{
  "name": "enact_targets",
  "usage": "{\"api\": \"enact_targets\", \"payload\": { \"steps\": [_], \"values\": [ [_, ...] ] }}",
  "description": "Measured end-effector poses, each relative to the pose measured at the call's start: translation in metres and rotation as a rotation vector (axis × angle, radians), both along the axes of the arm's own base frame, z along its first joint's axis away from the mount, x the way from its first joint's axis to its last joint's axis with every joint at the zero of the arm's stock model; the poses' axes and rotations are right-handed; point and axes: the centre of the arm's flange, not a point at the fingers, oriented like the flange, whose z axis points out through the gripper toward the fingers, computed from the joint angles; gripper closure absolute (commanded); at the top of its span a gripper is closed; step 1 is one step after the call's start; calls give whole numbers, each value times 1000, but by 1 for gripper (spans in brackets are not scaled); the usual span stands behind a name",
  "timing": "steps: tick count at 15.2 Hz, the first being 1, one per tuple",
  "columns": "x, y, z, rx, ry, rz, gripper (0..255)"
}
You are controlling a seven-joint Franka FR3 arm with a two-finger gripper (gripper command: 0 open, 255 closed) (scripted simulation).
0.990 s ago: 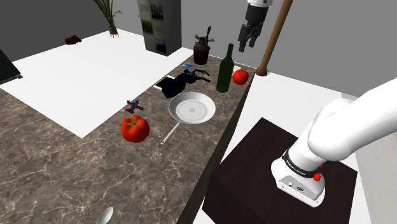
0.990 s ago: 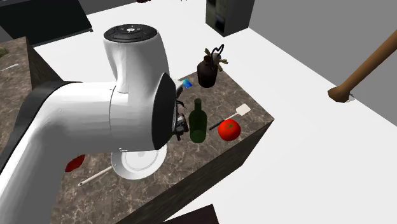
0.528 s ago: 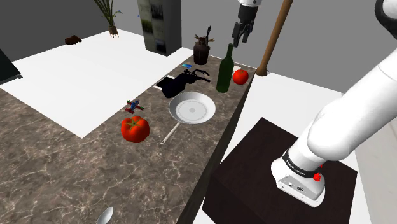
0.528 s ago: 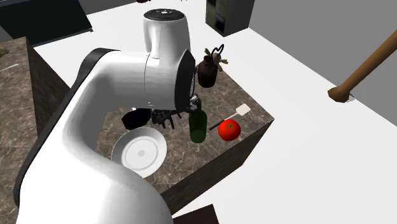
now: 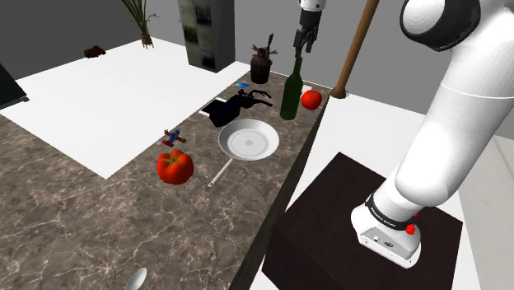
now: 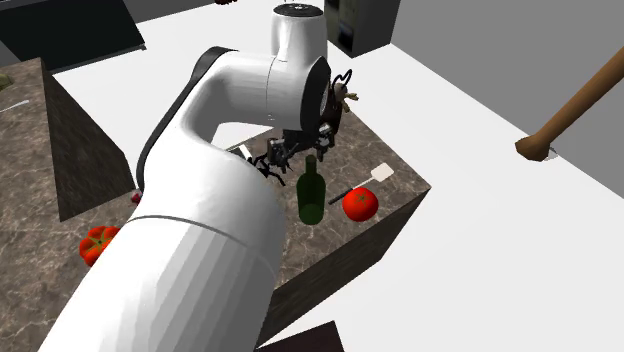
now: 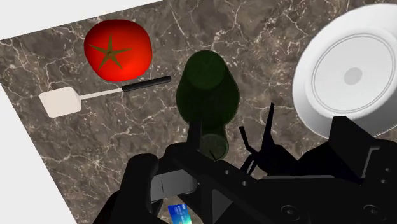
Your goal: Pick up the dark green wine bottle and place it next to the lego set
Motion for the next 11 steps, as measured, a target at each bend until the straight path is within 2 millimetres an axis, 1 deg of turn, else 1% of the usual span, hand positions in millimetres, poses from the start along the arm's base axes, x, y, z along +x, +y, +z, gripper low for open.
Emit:
{"api": "enact_targets", "payload": {
  "steps": [2, 4, 5, 11],
  "values": [
    [23, -13, -5, -3, 2, 9, 0],
    [38, -26, -12, -5, 4, 16, 0],
    [42, -29, -15, -5, 4, 18, 0],
    [42, -31, -48, -5, 4, 20, 0]
  ]
}}
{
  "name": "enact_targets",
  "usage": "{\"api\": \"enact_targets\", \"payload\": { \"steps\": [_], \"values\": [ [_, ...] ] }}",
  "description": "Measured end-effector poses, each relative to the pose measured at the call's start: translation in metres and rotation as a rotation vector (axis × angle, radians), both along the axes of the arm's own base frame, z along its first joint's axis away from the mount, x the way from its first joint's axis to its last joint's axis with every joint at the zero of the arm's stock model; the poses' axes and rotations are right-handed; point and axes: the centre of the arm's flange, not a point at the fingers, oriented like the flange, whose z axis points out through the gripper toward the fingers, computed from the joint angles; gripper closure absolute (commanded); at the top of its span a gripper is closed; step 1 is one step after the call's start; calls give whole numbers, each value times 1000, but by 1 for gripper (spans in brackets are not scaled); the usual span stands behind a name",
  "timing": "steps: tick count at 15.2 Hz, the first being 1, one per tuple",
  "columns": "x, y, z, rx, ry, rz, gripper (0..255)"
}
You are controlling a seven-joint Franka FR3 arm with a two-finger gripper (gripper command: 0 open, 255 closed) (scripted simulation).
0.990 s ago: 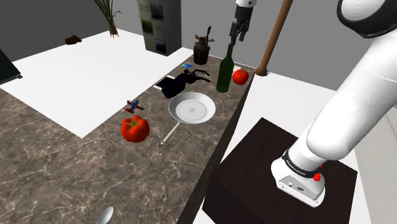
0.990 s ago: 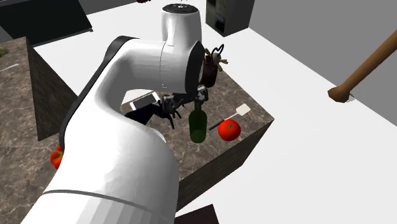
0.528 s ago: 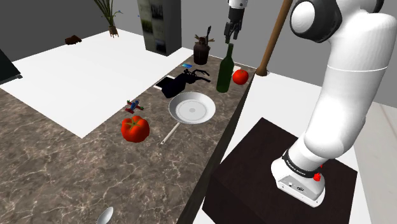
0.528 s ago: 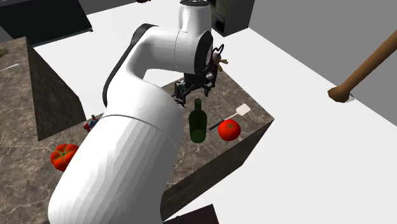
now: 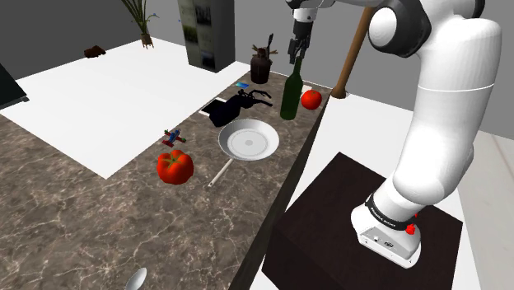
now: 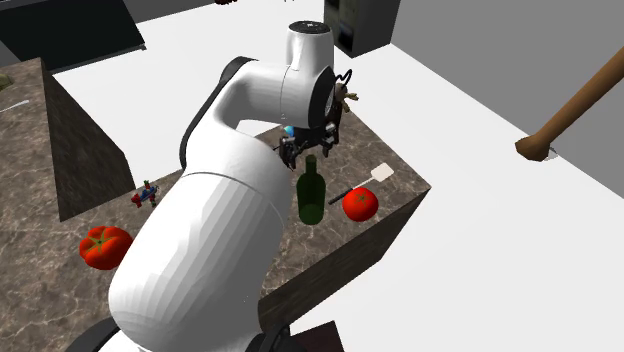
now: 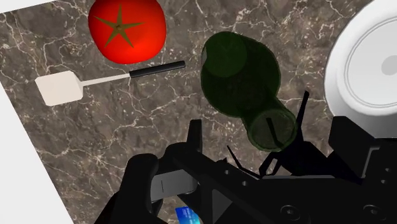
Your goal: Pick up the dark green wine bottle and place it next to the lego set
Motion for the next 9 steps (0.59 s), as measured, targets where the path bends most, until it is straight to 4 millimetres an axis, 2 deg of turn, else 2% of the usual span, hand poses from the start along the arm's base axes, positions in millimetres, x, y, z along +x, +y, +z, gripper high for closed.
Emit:
{"api": "enact_targets", "payload": {
  "steps": [7, 8, 9],
  "values": [
    [1, 0, -7, 0, -1, 0, 0],
    [1, 0, -7, 0, -1, 0, 255],
    [1, 0, -7, 0, -1, 0, 255]
  ]
}}
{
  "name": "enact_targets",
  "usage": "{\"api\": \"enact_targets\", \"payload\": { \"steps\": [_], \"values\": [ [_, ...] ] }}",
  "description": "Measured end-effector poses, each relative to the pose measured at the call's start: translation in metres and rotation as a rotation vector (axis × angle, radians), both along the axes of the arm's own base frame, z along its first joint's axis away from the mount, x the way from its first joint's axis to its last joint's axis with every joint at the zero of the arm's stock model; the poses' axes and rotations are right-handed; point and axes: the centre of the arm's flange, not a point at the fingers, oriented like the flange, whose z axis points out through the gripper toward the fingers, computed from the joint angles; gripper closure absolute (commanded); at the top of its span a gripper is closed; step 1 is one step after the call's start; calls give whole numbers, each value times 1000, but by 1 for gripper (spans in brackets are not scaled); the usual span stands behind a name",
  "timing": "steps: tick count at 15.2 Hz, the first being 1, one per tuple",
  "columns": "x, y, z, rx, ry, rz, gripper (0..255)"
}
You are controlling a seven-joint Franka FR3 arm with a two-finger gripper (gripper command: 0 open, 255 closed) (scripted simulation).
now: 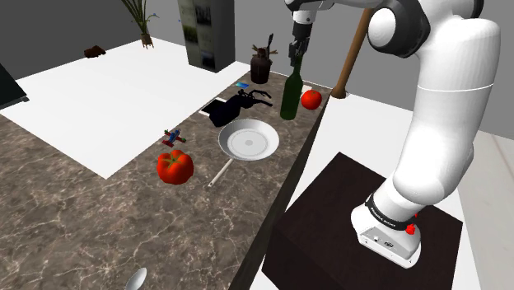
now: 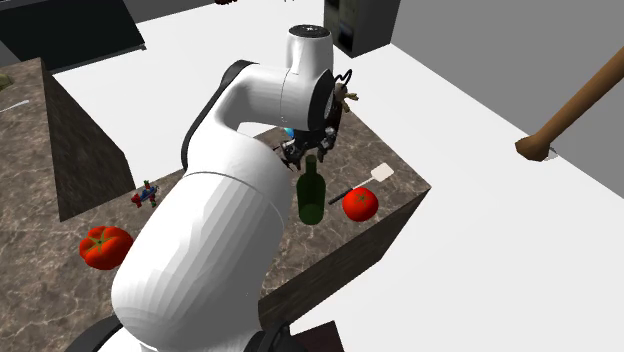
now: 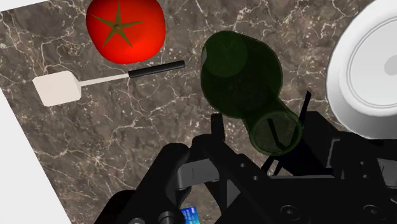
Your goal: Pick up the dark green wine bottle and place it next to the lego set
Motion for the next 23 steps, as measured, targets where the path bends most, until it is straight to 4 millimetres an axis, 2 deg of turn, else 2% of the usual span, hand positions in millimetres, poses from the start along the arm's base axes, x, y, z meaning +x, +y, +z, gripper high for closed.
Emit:
{"api": "enact_targets", "payload": {
  "steps": [10, 23],
  "values": [
    [0, 0, 2, 0, 0, 0, 255],
    [0, 1, 69, 0, 0, 0, 255]
  ]
}}
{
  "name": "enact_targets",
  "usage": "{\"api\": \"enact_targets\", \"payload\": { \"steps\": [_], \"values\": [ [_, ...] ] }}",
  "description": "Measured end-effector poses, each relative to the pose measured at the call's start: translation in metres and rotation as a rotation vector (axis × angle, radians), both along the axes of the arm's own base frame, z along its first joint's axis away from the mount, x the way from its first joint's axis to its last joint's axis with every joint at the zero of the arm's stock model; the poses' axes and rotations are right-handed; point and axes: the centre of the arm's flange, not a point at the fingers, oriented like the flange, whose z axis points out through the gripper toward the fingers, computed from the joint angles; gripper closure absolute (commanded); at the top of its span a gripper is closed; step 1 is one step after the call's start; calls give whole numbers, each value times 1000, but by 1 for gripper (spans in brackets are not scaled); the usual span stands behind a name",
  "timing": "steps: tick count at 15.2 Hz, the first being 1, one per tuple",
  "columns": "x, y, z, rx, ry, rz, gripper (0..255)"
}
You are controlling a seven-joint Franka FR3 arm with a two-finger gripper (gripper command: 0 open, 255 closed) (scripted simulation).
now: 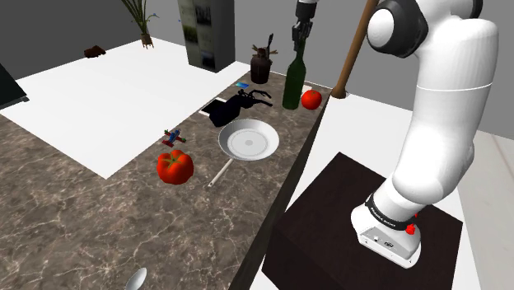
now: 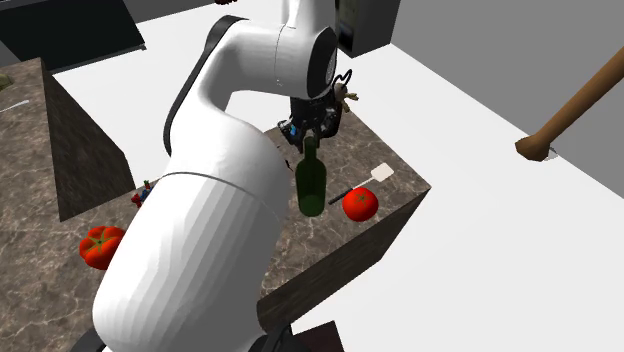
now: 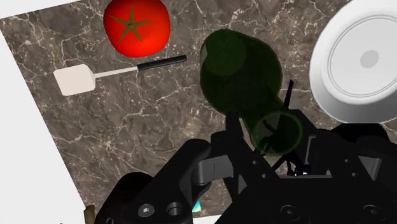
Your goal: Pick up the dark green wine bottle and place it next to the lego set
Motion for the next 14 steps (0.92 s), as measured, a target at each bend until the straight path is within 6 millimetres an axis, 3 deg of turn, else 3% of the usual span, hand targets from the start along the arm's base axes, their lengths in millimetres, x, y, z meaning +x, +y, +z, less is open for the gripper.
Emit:
{"api": "enact_targets", "payload": {
  "steps": [8, 14],
  "values": [
    [0, -2, 40, 0, 0, 0, 255],
    [6, 63, 47, 1, 1, 1, 255]
  ]
}}
